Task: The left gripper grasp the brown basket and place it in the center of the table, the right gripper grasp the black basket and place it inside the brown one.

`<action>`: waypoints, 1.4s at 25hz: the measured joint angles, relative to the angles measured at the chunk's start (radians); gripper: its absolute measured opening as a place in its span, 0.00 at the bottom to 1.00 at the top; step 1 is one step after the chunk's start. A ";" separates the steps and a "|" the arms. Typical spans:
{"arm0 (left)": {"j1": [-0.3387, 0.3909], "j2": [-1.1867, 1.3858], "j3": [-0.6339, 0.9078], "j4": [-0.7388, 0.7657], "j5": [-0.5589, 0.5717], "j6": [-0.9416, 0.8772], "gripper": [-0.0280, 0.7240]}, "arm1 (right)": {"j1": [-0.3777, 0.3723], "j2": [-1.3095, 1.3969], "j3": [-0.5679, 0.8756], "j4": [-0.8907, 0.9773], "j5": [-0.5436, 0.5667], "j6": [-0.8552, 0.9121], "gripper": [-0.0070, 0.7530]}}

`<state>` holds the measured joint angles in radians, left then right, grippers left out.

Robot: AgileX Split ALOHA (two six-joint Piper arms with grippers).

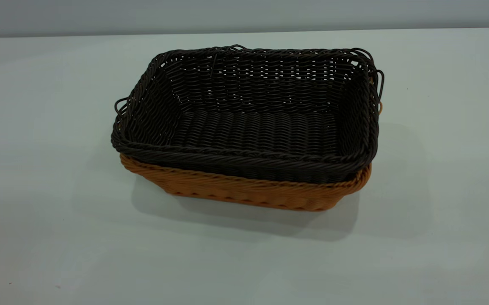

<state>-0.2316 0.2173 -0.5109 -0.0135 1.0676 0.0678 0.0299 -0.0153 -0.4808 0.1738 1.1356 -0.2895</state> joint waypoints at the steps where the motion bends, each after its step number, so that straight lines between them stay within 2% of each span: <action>1: 0.000 0.000 0.006 0.008 0.007 -0.013 0.73 | 0.000 0.000 0.000 0.000 0.000 0.000 0.79; 7: 0.000 0.000 0.024 0.014 0.024 -0.068 0.73 | 0.000 0.000 0.000 0.001 0.000 0.000 0.79; 21: 0.006 0.000 0.024 0.014 0.024 -0.068 0.73 | 0.000 0.000 0.000 0.001 0.000 0.000 0.79; 29: 0.168 -0.130 0.025 0.050 0.026 -0.074 0.73 | 0.000 0.000 0.000 0.002 0.000 0.000 0.79; 35: 0.209 -0.234 0.025 0.065 0.036 -0.088 0.73 | 0.000 0.000 0.000 0.002 0.000 0.000 0.79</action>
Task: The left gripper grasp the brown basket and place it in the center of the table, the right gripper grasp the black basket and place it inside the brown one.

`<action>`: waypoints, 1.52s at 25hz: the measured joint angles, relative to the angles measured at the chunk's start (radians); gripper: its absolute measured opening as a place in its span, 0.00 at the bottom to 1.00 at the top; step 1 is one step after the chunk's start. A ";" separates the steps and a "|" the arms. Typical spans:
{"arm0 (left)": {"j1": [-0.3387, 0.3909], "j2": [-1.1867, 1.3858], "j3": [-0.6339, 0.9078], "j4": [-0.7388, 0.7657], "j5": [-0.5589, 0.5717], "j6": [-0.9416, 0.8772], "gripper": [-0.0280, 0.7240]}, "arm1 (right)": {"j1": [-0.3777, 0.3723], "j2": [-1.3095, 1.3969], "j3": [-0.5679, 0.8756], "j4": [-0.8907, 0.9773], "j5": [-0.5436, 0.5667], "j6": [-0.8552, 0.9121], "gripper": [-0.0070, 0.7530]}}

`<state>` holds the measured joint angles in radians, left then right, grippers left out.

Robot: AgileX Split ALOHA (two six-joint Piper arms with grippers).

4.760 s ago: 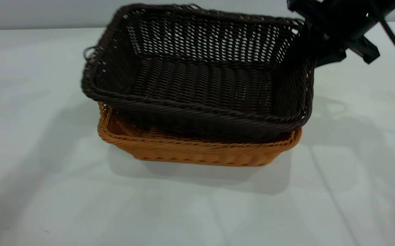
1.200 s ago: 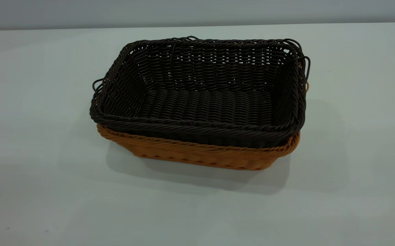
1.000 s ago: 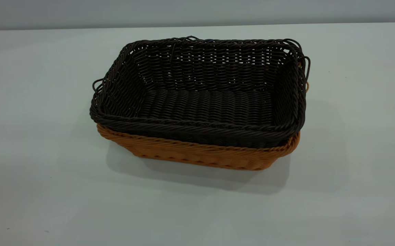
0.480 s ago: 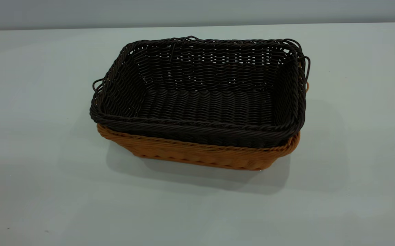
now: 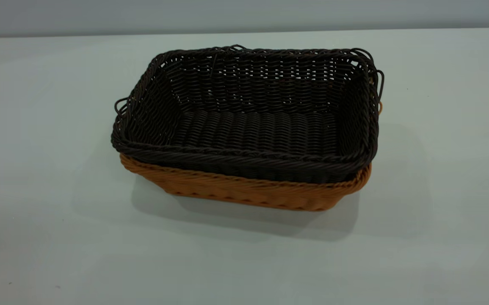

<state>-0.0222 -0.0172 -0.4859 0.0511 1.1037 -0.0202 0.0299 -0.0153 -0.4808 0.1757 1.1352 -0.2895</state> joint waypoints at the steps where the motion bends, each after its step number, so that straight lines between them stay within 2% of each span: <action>1: 0.000 -0.001 0.000 0.000 0.000 0.000 0.73 | 0.000 0.000 0.000 0.000 0.000 0.000 0.79; 23: 0.000 -0.002 0.000 0.001 0.001 0.000 0.73 | 0.000 0.000 0.000 0.000 -0.001 0.006 0.79; 33: 0.000 -0.002 0.000 0.001 0.001 0.000 0.73 | 0.000 0.000 0.005 -0.128 -0.014 0.214 0.79; 38: 0.000 -0.002 0.000 0.001 0.001 0.000 0.73 | 0.000 0.000 0.007 -0.135 -0.015 0.236 0.79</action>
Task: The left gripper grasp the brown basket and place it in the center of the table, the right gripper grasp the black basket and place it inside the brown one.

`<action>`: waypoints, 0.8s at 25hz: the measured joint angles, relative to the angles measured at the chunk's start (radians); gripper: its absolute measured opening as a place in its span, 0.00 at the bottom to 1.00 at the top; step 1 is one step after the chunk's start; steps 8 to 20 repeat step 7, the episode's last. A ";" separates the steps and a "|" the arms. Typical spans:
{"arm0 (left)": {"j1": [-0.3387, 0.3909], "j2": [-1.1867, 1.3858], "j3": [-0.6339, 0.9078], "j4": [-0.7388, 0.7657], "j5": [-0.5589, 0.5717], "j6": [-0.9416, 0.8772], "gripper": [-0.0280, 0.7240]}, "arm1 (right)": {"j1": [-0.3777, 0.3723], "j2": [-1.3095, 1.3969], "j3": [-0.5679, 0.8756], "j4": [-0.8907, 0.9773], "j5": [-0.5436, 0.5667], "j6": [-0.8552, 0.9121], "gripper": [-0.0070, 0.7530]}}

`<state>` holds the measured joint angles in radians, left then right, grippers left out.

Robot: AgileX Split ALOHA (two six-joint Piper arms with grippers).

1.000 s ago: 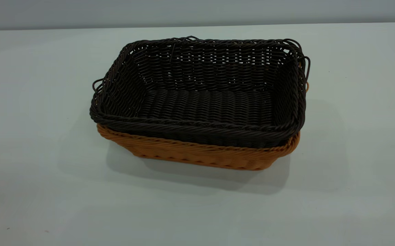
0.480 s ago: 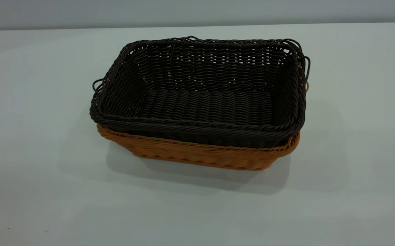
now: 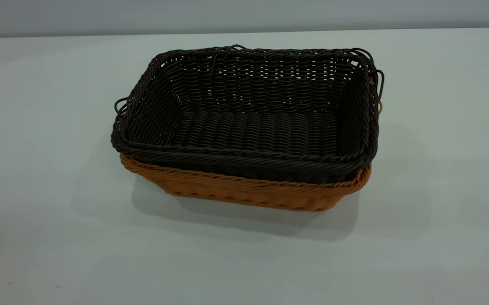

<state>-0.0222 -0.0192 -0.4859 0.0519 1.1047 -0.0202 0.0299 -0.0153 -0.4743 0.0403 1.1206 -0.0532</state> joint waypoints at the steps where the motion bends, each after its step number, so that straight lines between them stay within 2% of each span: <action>1: 0.000 0.000 0.000 0.000 0.000 0.000 0.73 | 0.000 0.000 0.000 0.000 0.000 0.001 0.79; 20: 0.000 0.000 0.000 0.000 0.000 0.000 0.73 | 0.000 0.000 0.000 -0.001 0.000 0.003 0.79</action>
